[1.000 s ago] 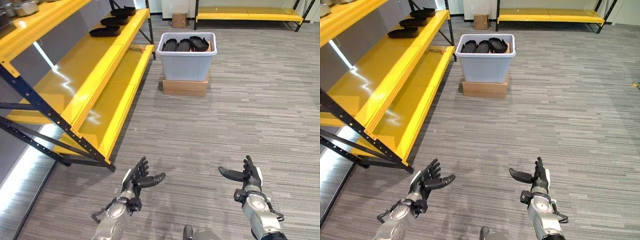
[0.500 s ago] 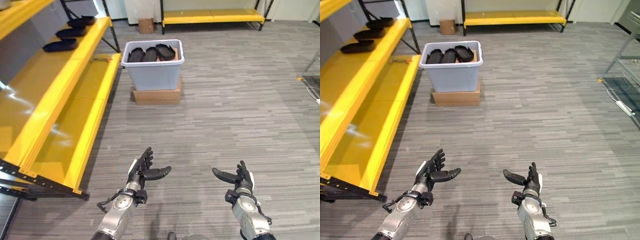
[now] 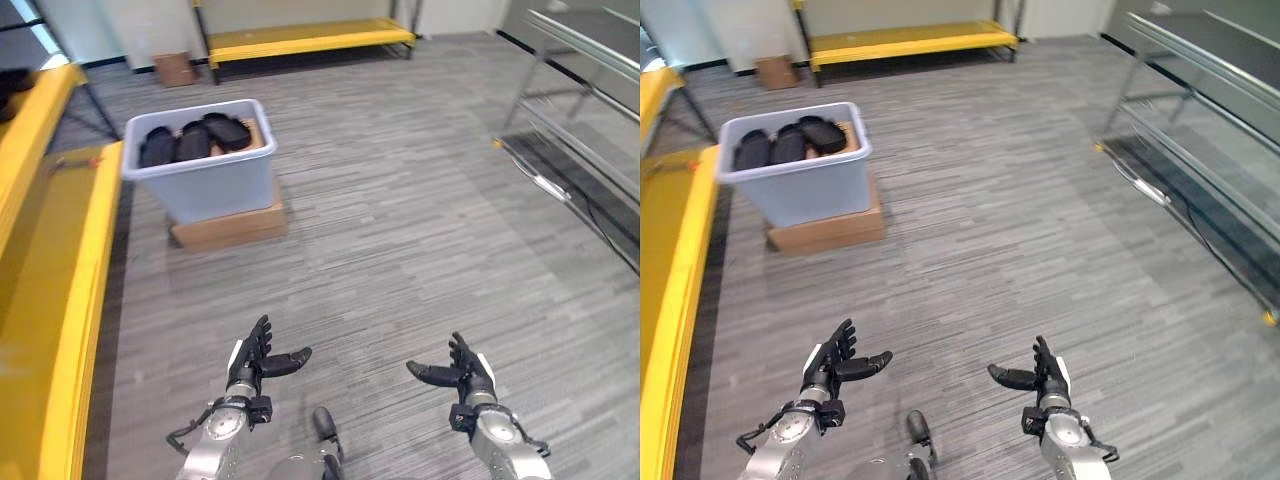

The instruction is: Move parts from the plastic box to the shelf.

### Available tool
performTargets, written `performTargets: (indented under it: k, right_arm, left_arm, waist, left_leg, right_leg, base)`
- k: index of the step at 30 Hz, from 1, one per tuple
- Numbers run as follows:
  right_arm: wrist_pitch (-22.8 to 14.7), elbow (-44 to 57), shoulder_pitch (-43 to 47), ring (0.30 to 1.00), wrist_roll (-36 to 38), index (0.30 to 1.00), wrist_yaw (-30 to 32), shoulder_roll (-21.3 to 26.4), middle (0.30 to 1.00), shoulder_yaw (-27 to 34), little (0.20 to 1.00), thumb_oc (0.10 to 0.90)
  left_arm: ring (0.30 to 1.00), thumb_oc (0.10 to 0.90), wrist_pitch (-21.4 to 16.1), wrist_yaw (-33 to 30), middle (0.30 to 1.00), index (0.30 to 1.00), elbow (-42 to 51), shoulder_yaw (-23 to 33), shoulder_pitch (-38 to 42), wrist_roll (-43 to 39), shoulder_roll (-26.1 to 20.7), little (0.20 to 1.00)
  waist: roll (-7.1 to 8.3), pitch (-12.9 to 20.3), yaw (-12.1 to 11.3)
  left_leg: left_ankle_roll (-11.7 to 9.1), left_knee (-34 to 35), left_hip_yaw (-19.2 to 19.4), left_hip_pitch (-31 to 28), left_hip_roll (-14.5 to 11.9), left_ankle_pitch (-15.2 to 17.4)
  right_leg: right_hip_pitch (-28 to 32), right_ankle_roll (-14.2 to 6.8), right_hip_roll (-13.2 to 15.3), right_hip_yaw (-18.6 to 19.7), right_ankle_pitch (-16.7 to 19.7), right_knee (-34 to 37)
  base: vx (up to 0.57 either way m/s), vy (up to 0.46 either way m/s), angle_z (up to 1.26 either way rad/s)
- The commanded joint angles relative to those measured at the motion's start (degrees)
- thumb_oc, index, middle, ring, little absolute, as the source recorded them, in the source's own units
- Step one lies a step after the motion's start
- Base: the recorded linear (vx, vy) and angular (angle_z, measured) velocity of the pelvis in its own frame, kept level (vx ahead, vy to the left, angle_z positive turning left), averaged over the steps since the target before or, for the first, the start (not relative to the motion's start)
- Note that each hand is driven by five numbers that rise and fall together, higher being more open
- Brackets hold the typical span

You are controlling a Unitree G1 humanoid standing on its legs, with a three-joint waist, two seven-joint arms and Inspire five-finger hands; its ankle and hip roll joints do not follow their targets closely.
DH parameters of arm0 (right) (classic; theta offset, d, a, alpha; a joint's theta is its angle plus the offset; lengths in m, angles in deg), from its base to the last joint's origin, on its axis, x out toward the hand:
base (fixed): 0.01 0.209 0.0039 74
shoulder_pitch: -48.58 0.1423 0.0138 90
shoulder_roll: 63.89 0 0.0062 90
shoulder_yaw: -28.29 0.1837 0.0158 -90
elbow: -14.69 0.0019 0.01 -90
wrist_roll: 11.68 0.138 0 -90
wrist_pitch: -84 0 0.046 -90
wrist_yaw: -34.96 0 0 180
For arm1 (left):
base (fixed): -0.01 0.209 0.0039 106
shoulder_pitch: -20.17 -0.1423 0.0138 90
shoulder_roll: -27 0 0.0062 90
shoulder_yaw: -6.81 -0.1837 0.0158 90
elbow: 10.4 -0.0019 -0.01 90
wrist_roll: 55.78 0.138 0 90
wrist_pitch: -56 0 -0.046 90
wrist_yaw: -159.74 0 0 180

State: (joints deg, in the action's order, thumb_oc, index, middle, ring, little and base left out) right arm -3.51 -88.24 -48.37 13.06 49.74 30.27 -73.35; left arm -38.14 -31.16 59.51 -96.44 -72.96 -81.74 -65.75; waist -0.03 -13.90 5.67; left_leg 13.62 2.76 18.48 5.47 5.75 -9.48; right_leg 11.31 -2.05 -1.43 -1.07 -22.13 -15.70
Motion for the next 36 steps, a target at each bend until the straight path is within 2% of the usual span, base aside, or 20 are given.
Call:
performTargets:
  k: [1,3,6,7,9,11,12,15,17,19,20,21,22,23,24,25,26,30,32,36]
  right_arm:
    - [-3.9,1.9,4.6,1.0,-1.2,1.0,-1.6,-1.5,1.0,0.5,1.0,0.9]
    - [-4.4,2.0,5.1,1.0,-1.1,1.0,-1.4,-1.8,1.0,0.7,1.0,0.9]
    - [-4.5,1.6,6.5,1.0,-1.3,1.0,-0.3,-2.7,1.0,0.4,1.0,0.9]
    - [-4.6,1.1,7.3,1.0,-1.4,1.0,0.3,-3.3,1.0,0.1,1.0,0.9]
    - [-5.0,0.3,8.4,1.0,-2.3,1.0,0.5,-4.6,1.0,-0.1,1.0,0.9]
    - [-4.6,0.1,8.9,1.0,-2.5,1.0,0.9,-5.2,1.0,-0.3,1.0,0.9]
    - [-4.4,-0.1,9.1,1.0,-2.8,1.0,1.0,-5.4,1.0,-0.4,1.0,0.9]
    - [-3.8,-0.1,9.2,1.0,-3.7,1.0,1.4,-5.8,1.0,-0.8,1.0,0.9]
    - [-4.0,-0.7,9.4,1.0,-4.6,1.0,1.2,-6.0,1.0,-1.3,1.0,0.9]
    - [-4.2,-1.1,9.6,1.0,-4.7,1.0,0.7,-6.0,1.0,-1.6,1.0,0.9]
    - [-4.2,-1.0,10.1,1.0,-4.8,1.0,0.4,-5.9,1.0,-1.8,1.0,0.9]
    - [-4.5,-0.6,10.6,1.0,-4.0,1.0,0.0,-4.7,1.0,-1.6,1.0,0.9]
    - [-4.4,-0.2,10.5,1.0,-3.5,1.0,-0.2,-4.3,1.0,-1.4,1.0,0.9]
    - [-3.8,0.8,9.9,1.0,-3.1,1.0,-0.2,-3.6,1.0,-0.6,1.0,0.9]
    - [-3.5,1.1,9.3,1.0,-3.4,1.0,-0.3,-3.7,1.0,-0.1,1.0,0.9]
    - [-2.9,1.5,8.8,1.0,-3.8,1.0,0.0,-4.0,1.0,0.5,1.0,0.9]
    - [-2.6,1.8,8.5,1.0,-4.0,1.0,0.3,-4.0,1.0,0.7,1.0,0.9]
    - [-3.0,1.1,7.6,1.0,-3.5,1.0,2.1,-4.4,1.0,0.9,1.0,0.9]
    - [-3.2,0.6,7.3,1.0,-3.8,1.0,2.1,-4.7,1.0,0.8,1.0,0.9]
    - [-2.4,0.6,6.9,1.0,-4.1,1.0,3.3,-4.3,1.0,0.8,1.0,0.9]
  left_arm:
    - [1.0,0.9,-8.8,-0.2,1.0,1.0,5.5,2.8,2.7,6.7,-2.2,1.0]
    - [1.0,0.9,-8.2,0.5,1.0,1.0,6.4,3.1,2.3,7.3,-2.9,1.0]
    - [1.0,0.9,-8.0,-0.3,1.0,1.0,7.0,3.1,1.8,7.8,-3.4,1.0]
    - [1.0,0.9,-7.7,-0.8,1.0,1.0,7.0,3.3,1.5,7.2,-3.6,1.0]
    - [1.0,0.9,-6.8,-2.8,1.0,1.0,6.4,4.0,0.7,8.6,-3.9,1.0]
    - [1.0,0.9,-6.8,-4.2,1.0,1.0,5.9,4.3,0.5,9.7,-3.8,1.0]
    - [1.0,0.9,-6.8,-5.0,1.0,1.0,5.4,4.5,0.4,10.3,-3.6,1.0]
    - [1.0,0.9,-6.9,-7.5,1.0,1.0,5.0,4.9,0.3,9.9,-3.0,1.0]
    - [1.0,0.9,-7.3,-8.7,1.0,1.0,4.9,5.2,-0.3,10.0,-2.8,1.0]
    - [1.0,0.9,-6.8,-9.4,1.0,1.0,5.3,5.3,-0.6,10.2,-2.6,1.0]
    - [1.0,0.9,-6.7,-9.3,1.0,1.0,5.1,5.6,-0.7,10.1,-2.6,1.0]
    - [1.0,0.9,-6.1,-8.4,1.0,1.0,4.5,6.1,0.3,10.0,-2.8,1.0]
    - [1.0,0.9,-5.8,-8.1,1.0,1.0,4.4,6.3,0.6,10.1,-2.7,1.0]
    - [1.0,0.9,-5.3,-7.4,1.0,1.0,4.7,6.4,0.5,9.8,-2.4,1.0]
    - [1.0,0.9,-5.3,-7.0,1.0,1.0,4.9,6.0,-0.2,10.1,-1.8,1.0]
    - [1.0,0.9,-5.5,-7.4,1.0,1.0,5.5,5.6,-1.3,9.8,-1.4,1.0]
    - [1.0,0.9,-5.8,-7.5,1.0,1.0,5.9,5.5,-1.8,9.8,-1.4,1.0]
    - [1.0,0.9,-6.9,-3.9,1.0,1.0,6.5,4.7,-2.6,10.1,-1.7,1.0]
    - [1.0,0.9,-6.5,-3.4,1.0,1.0,7.3,4.8,-3.2,9.2,-2.0,1.0]
    - [1.0,0.9,-6.5,-2.3,1.0,1.0,7.8,4.5,-4.5,9.5,-1.8,1.0]
  waist:
    - [1.06,4.0,-4.2]
    - [1.37,4.8,-5.2]
    - [1.95,6.1,-6.5]
    - [2.27,6.6,-7.1]
    - [3.13,7.5,-8.4]
    - [3.08,7.9,-9.1]
    - [3.52,8.1,-9.5]
    - [3.47,8.5,-10.6]
    - [2.9,8.3,-11.1]
    - [2.72,7.8,-10.7]
    - [2.51,7.0,-10.1]
    - [1.76,4.8,-9.2]
    - [1.52,4.1,-8.7]
    - [1.31,2.5,-7.3]
    - [1.26,1.9,-6.8]
    - [1.13,1.7,-6.6]
    - [1.09,1.6,-6.5]
    - [1.67,2.7,-6.3]
    - [1.61,3.0,-6.6]
    - [0.89,3.9,-6.3]
  left_leg:
    - [-16.2,-0.2,1.1,2.1,-10.8,3.2]
    - [-15.3,0.8,1.1,1.0,-9.3,3.5]
    - [-13.4,1.3,0.8,-0.1,-6.9,4.8]
    - [-12.2,1.5,0.2,-0.8,-5.6,5.7]
    - [-9.7,1.9,-1.2,-2.2,-2.6,7.7]
    - [-8.4,2.2,-0.9,-2.4,-2.2,7.6]
    - [-7.5,2.2,-1.3,-2.8,-1.1,8.3]
    - [-6.0,2.2,-2.4,-3.3,0.4,9.2]
    - [-5.4,2.1,-3.7,-4.1,0.7,10.0]
    - [-5.4,1.9,-4.5,-4.7,0.7,10.3]
    - [-6.0,1.6,-5.6,-5.7,0.4,10.3]
    - [-7.9,1.5,-8.8,-8.2,-0.7,10.2]
    - [-8.4,1.8,-9.9,-9.3,-1.0,10.5]
    - [-8.8,2.2,-11.9,-12.8,-0.7,12.6]
    - [-9.0,2.2,-13.0,-14.8,-0.1,14.1]
    - [-9.2,2.2,-14.4,-16.4,0.3,15.3]
    - [-9.2,2.2,-14.9,-17.0,0.5,15.7]
    - [-9.0,2.2,-17.0,-18.4,1.3,16.6]
    - [-9.1,2.2,-16.6,-18.7,1.2,16.7]
    - [-9.3,1.3,-14.3,-19.7,0.3,17.4]
  right_leg:
    - [2.5,0.0,2.5,-4.7,8.1,6.5]
    - [3.1,-0.8,3.3,-5.8,7.7,6.3]
    - [2.8,-2.2,4.8,-7.4,9.2,3.8]
    - [2.3,-3.0,5.4,-7.9,10.6,2.1]
    - [-0.1,-5.4,6.0,-8.7,15.7,-5.4]
    - [-2.3,-6.2,4.9,-9.3,19.5,-10.2]
    - [-3.8,-7.8,4.4,-9.2,22.7,-14.7]
    - [-6.1,-8.9,5.5,-10.4,26.5,-24.3]
    - [-9.6,-8.3,5.8,-10.4,27.3,-29.3]
    - [-12.0,-7.7,4.6,-10.2,26.3,-29.0]
    - [-14.6,-6.7,3.3,-10.6,23.1,-24.1]
    - [-17.9,-5.1,2.6,-12.0,20.7,-9.6]
    - [-19.7,-5.2,2.7,-12.2,22.8,-4.7]
    - [-24.3,-6.0,4.3,-13.3,27.4,1.2]
    - [-26.2,-6.8,5.5,-14.5,30.4,3.9]
    - [-27.5,-7.4,6.4,-15.3,32.5,5.9]
    - [-27.6,-7.6,6.7,-15.6,33.1,6.8]
    - [-24.4,-7.9,6.2,-15.3,33.3,10.4]
    - [-23.4,-7.9,6.5,-16.7,33.0,10.6]
    - [-21.3,-5.8,5.8,-18.3,29.4,9.5]
  base:
    - [0.24,0.218,0.53]
    - [0.27,0.265,0.31]
    - [0.24,0.272,0.76]
    - [0.27,0.312,1.04]
    - [0.28,0.347,0.59]
    - [0.12,0.223,0.27]
    - [0.12,0.207,0.26]
    - [0.11,0.196,0.23]
    - [0.09,0.143,0.05]
    - [0.07,0.026,-0.07]
    - [0.16,-0.112,-0.14]
    - [0.21,-0.14,0.56]
    - [0.33,-0.104,1.29]
    - [0.37,-0.015,1.37]
    - [0.46,0.004,0.87]
    - [0.38,-0.012,0.38]
    - [0.32,-0.022,0.67]
    - [0.29,-0.063,0.93]
    - [0.38,-0.102,0.84]
    - [0.34,-0.091,-0.36]
